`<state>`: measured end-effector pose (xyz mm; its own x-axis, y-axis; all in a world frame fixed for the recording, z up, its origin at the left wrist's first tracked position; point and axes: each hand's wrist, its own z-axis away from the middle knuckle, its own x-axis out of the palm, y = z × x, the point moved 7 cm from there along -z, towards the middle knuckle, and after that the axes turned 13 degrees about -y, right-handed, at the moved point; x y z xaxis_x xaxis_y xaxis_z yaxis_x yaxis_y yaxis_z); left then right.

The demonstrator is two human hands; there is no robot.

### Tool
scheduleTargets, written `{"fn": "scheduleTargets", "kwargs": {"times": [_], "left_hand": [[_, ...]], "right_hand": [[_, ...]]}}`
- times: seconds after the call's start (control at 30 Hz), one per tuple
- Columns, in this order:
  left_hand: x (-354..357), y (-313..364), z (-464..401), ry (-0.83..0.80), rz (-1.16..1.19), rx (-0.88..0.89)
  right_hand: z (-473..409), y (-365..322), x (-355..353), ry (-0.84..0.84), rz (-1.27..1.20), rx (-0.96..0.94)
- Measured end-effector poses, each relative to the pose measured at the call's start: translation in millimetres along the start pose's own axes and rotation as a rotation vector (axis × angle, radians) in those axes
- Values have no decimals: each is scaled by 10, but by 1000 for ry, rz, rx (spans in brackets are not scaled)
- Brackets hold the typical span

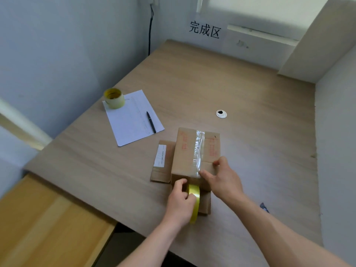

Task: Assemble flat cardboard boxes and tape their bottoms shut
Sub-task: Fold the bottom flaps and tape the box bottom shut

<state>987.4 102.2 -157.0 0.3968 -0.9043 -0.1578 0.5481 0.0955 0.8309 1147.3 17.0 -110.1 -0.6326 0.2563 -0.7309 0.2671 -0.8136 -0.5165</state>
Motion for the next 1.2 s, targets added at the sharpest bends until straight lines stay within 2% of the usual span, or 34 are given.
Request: {"fn": "scheduleTargets", "kwargs": {"times": [0.2, 0.27, 0.4, 0.53, 0.6, 0.67, 0.73, 0.8, 0.87, 0.93, 1.0, 1.1, 1.2], "left_hand": [[17, 65, -115, 8, 87, -113], [19, 99, -161, 66, 98, -129], [87, -7, -233, 208, 276, -177], [93, -96, -298, 244, 331, -207], [74, -132, -347, 231, 330, -193], [57, -156, -373, 215, 351, -187], [74, -150, -365, 199, 369, -192], [96, -129, -335, 187, 381, -190], [99, -107, -318, 189, 375, -178], [94, -100, -308, 194, 375, -165], [90, -94, -304, 192, 376, -156], [91, -97, -294, 183, 377, -159], [91, -103, -294, 178, 369, -162]], "right_hand": [[-9, 6, -27, -4, -17, 2], [-15, -1, -21, -8, -16, -4], [-23, 0, -12, -11, -7, -27], [25, 249, -87, -65, -124, -52], [179, 696, -264, 72, -163, 19], [440, 1341, -336, 159, -66, 202], [711, 1981, -215, 71, 97, 425], [890, 2382, -60, -33, 236, 503], [919, 2480, -22, -25, 183, 455], [883, 2304, -100, 68, -30, 351], [849, 1877, -238, 166, -139, 118], [917, 1021, -285, 153, 31, -376], [924, 586, -239, 48, 184, -518]]}}
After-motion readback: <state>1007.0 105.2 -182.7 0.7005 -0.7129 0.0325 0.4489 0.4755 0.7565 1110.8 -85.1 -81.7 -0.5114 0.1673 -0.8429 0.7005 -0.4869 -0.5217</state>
